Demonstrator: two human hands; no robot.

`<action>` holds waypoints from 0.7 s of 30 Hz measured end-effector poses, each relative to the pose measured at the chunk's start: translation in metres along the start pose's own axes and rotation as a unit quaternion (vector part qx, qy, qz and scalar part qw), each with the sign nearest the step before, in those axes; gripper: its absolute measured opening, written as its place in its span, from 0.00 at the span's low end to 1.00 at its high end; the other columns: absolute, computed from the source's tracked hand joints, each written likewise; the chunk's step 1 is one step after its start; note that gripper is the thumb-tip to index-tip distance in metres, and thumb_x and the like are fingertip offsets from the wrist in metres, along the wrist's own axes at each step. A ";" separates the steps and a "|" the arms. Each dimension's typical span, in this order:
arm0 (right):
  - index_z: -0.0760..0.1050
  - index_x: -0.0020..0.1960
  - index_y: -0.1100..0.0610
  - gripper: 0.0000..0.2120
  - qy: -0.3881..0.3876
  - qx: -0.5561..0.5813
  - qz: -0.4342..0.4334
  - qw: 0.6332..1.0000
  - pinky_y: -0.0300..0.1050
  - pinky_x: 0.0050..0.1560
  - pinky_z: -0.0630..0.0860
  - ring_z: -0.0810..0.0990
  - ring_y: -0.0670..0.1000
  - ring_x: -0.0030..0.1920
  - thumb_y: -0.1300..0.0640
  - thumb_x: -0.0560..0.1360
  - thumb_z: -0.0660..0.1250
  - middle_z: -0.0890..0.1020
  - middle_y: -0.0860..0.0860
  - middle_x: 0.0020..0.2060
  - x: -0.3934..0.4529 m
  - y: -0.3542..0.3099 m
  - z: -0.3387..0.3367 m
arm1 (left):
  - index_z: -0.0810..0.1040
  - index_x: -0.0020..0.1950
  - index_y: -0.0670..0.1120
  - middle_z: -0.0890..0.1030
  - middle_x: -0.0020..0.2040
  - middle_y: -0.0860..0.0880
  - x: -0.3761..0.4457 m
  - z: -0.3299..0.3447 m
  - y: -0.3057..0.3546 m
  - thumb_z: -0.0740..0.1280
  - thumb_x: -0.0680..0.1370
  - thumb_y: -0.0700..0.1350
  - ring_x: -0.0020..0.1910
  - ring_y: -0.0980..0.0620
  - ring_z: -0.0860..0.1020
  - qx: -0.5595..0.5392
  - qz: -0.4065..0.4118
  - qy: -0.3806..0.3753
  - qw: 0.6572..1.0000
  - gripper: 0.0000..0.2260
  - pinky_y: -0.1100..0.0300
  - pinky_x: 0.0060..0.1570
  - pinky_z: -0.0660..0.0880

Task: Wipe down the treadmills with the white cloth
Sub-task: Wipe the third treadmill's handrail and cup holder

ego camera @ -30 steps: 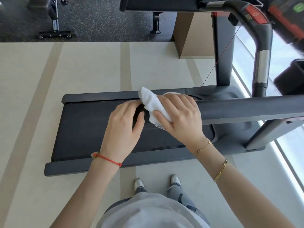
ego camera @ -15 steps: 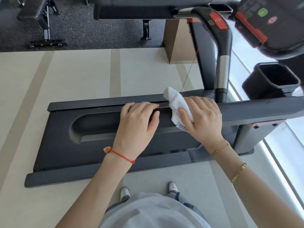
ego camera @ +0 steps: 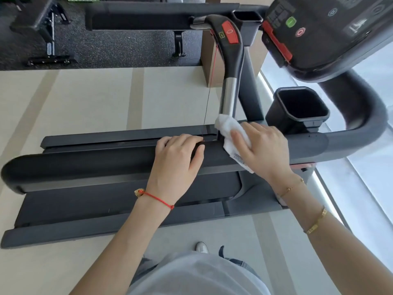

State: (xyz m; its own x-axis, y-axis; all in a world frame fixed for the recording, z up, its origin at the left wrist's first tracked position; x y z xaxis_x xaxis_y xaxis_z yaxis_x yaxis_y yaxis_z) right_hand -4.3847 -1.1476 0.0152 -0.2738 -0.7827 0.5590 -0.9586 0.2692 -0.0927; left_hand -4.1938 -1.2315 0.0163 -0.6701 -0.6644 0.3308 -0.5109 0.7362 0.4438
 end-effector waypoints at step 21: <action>0.65 0.32 0.55 0.18 -0.113 -0.011 0.023 0.993 0.42 0.28 0.63 0.70 0.56 0.26 0.49 0.77 0.57 0.71 0.51 0.24 0.010 0.038 -0.001 | 0.81 0.55 0.51 0.83 0.48 0.56 0.005 0.023 0.018 0.58 0.83 0.47 0.47 0.53 0.79 0.082 -0.046 0.051 0.994 0.11 0.54 0.59 0.66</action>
State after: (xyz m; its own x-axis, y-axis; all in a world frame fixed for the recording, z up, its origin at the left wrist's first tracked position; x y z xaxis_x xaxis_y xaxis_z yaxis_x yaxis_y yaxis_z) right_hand -4.4240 -1.1446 0.0183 -0.3304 -0.8747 0.3546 -0.9434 0.3178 -0.0951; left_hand -4.2189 -1.2187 0.0068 -0.5621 -0.7335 0.3821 -0.6545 0.6769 0.3367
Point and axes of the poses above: each hand's wrist, its own x-axis towards the middle knuckle, its own z-axis out of the palm, y = z × x, the point moved 1 cm from there along x, towards the middle knuckle
